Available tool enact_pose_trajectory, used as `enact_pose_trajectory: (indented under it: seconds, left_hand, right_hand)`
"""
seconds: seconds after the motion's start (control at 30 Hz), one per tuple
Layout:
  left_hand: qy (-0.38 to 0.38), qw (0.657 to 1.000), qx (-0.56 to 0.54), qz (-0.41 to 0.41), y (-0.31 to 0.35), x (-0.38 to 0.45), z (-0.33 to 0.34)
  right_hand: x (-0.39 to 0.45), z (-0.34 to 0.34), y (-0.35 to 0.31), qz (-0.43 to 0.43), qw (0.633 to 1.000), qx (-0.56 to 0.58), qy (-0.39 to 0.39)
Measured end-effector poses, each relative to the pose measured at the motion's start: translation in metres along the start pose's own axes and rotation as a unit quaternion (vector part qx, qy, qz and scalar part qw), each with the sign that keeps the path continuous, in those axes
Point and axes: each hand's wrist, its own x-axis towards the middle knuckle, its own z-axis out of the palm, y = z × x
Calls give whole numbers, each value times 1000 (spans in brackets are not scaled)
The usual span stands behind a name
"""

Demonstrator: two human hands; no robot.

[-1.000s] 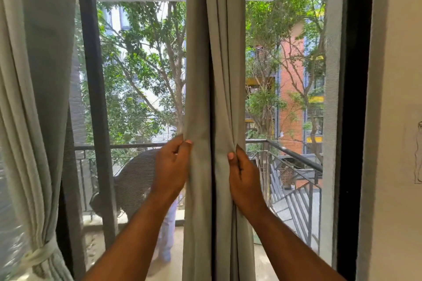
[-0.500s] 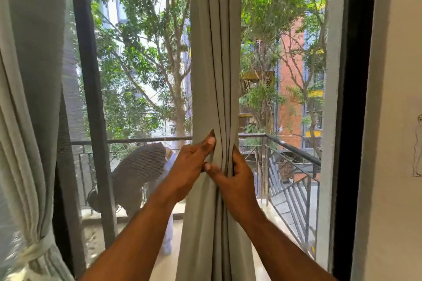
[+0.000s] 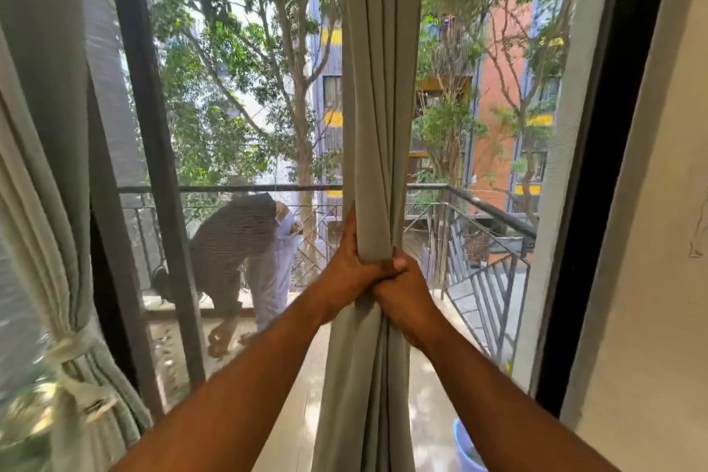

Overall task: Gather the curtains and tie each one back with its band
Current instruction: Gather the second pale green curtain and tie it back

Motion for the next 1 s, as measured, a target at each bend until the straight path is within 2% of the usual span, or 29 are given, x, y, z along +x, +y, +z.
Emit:
enact_pose_trajectory:
  seconds: [0.1,0.3,0.37,0.43,0.53,0.63,0.7,0.8,0.83,0.87,0.9,1.0]
  left_hand:
    - [-2,999,16,-47,-34,-19,7]
    - [13,990,-60,-125,-91,-76,30]
    - [51,988,-72,-123,-96,-87,32]
    - [124,984,-57,-114,-89,-89,34]
    - [235,967,19,-97,-83,-90,37]
    - [295,948,72,-92,-82,-95,33]
    - [297,949,69,-78,-85,-99,25]
    - [273,957,51,-85,-92,-106,13]
    - [258,960,48,-97,-94,-109,9]
    - [240,964,42,-111,-96,-111,6]
    - [219,967,30,-124,-96,-112,4]
    - [149,972,-32,-176,-90,-113,-6]
  right_hand:
    - [-16,3,35,31,998,-13,50]
    - [-69,20,92,51,995,-4,86]
    - [-84,21,94,53,997,-21,50]
    - [-94,21,93,52,998,-32,-6]
    - [-104,15,98,63,995,19,-79]
    - [-117,5,101,100,982,54,-151]
    - [-119,-4,102,146,980,72,-112]
    - [-101,-28,105,157,983,30,88]
    - [-92,-35,105,141,982,18,126]
    - [-82,-41,105,126,983,11,131]
    - [-72,-46,104,112,989,11,101]
    - [-40,-49,105,117,989,48,-77]
